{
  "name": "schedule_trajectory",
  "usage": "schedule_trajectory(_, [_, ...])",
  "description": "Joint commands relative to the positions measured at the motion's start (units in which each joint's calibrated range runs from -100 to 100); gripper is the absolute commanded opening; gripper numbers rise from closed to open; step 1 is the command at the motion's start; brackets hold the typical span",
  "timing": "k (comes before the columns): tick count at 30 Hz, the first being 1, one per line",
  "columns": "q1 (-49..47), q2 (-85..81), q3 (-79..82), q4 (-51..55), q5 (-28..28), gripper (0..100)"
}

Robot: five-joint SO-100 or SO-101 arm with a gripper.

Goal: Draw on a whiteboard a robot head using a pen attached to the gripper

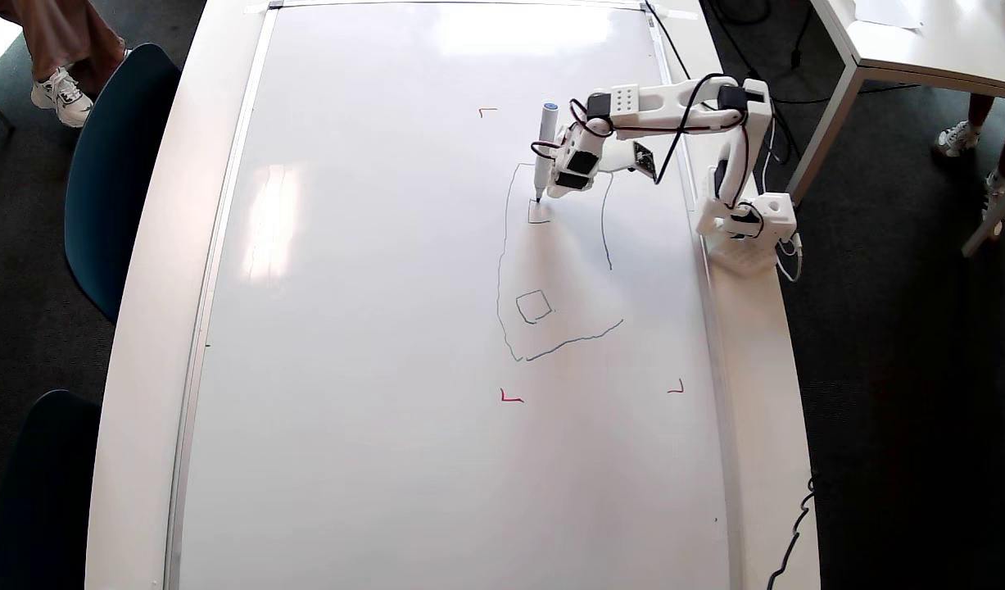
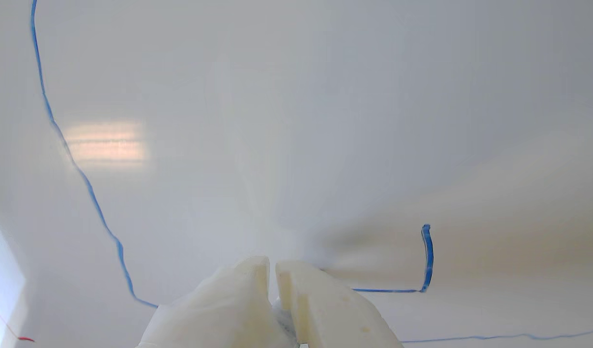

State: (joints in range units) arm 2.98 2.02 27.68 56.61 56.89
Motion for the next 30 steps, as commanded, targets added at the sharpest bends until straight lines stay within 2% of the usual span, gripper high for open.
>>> schedule_trajectory(1, [-0.5, -4.3, 3.2, 0.5, 0.2, 1])
schedule_trajectory(9, [-1.8, -9.3, 8.7, 0.5, 0.2, 1])
schedule_trajectory(24, [-5.9, -9.6, 8.0, 0.5, -1.3, 1])
schedule_trajectory(28, [-5.0, -9.7, 3.2, 1.4, -1.4, 1])
schedule_trajectory(30, [-4.9, -9.7, -2.8, 7.1, -1.4, 1])
